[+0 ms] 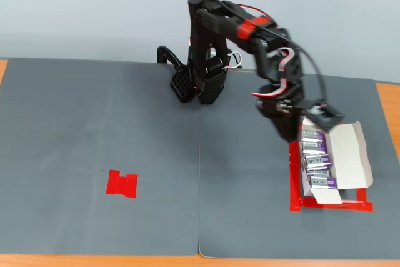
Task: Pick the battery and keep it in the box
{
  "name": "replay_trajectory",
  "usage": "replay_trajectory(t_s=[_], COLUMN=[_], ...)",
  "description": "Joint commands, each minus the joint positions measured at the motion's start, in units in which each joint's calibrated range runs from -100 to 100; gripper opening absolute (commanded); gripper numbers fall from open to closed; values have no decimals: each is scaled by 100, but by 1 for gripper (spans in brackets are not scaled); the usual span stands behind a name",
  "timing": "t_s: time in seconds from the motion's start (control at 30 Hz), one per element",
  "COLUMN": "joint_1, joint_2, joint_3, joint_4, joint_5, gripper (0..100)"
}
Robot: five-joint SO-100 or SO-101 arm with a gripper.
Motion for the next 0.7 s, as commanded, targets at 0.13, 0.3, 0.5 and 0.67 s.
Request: replay_trajectory(t_s=[0.13, 0.3, 0.5, 0.67], joint_1=[1182, 1816, 2278, 2622], joint_2=[-1864, -2746, -3534, -4272], joint_3=[1492, 2532, 3527, 4585], joint_4=[-37, -63, -72, -532], joint_5=[-12, -12, -17, -17], gripper=[2, 2, 2, 2])
